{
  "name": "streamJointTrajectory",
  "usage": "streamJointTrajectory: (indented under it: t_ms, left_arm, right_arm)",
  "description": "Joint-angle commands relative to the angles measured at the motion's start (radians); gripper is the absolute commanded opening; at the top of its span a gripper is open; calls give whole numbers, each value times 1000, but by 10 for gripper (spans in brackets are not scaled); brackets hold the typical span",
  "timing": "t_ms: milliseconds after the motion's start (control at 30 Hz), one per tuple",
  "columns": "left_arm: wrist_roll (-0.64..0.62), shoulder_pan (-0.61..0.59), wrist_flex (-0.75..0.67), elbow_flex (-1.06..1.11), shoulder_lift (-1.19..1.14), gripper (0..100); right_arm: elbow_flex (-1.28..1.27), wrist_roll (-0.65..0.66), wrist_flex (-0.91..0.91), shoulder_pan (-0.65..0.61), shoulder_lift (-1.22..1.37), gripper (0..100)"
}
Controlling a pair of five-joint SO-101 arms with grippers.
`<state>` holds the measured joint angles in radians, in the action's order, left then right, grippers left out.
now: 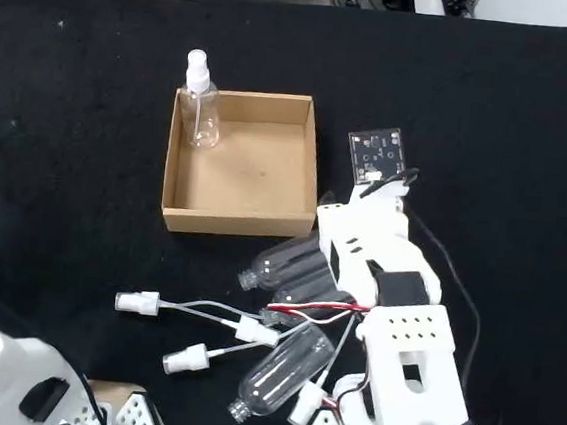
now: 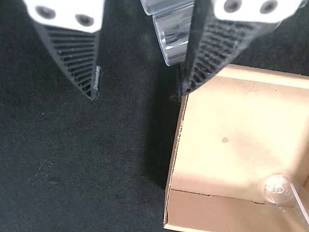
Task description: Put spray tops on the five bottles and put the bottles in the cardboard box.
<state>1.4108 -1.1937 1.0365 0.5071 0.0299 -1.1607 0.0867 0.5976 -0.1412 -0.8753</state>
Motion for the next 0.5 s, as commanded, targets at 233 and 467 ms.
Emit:
streamJointTrajectory:
  t_ms: [233, 467]
  left_arm:
    - [18, 189, 348, -183, 6, 99]
    - [12, 209, 69, -13, 6, 99]
  right_arm:
    - [5, 3, -21, 18, 2, 243]
    - [5, 3, -21, 18, 2, 243]
